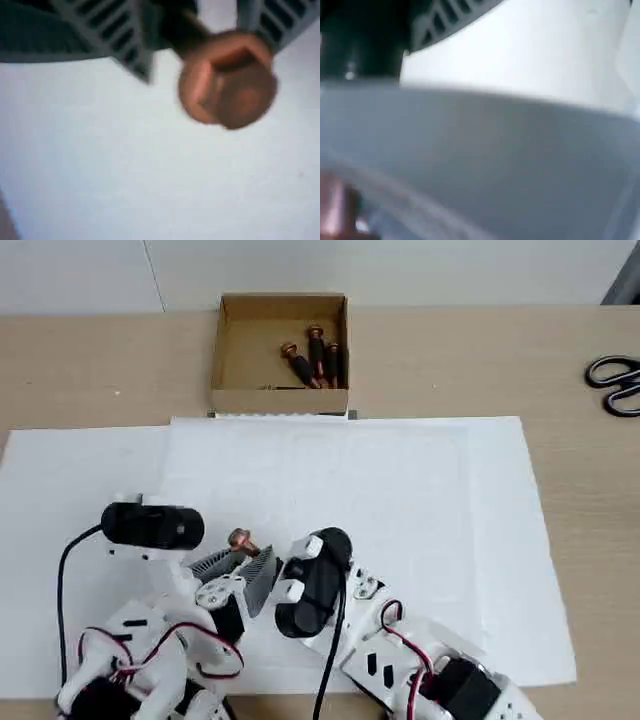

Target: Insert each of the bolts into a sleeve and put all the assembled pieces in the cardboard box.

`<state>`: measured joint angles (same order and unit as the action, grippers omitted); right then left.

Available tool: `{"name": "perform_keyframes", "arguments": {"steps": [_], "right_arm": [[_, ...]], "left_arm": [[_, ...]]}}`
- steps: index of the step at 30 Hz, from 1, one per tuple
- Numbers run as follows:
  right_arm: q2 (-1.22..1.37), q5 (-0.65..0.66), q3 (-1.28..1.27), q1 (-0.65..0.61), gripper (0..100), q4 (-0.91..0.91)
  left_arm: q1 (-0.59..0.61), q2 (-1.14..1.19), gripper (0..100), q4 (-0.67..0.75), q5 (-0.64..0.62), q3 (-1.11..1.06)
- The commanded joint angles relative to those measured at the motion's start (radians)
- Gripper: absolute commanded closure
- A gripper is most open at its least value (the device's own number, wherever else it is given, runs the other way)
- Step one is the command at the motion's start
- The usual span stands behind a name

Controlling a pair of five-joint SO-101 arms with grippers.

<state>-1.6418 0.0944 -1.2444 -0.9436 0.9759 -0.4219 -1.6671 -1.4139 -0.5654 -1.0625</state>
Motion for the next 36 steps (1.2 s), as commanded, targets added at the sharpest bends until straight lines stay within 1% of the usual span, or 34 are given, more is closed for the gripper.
{"name": "perform_keyframes", "arguments": {"steps": [1,8,16,27,31,33,36], "right_arm": [[-0.016,0.011,0.091,0.018,99.6,-0.038],[-0.013,0.009,0.084,0.018,99.6,-0.038],[-0.01,0.009,0.084,0.018,99.6,-0.039],[-0.016,0.009,0.055,0.018,99.6,-0.038],[-0.016,0.009,0.052,0.019,99.6,-0.038],[-0.016,0.009,0.051,0.019,99.6,-0.038],[-0.016,0.008,0.032,0.019,99.6,-0.039]], "left_arm": [[0.015,0.011,82,-0.031,0.012,-0.004],[0.015,0.011,82,-0.034,0.011,0.007],[0.015,0.015,82,-0.04,0.009,0.148],[0.02,0.011,83,-0.04,0.006,0.183],[0.086,0.015,83,-0.034,0.009,0.228],[0.114,0.011,85,-0.034,0.009,0.231],[0.126,0.011,94,-0.034,0.011,0.232]]}}
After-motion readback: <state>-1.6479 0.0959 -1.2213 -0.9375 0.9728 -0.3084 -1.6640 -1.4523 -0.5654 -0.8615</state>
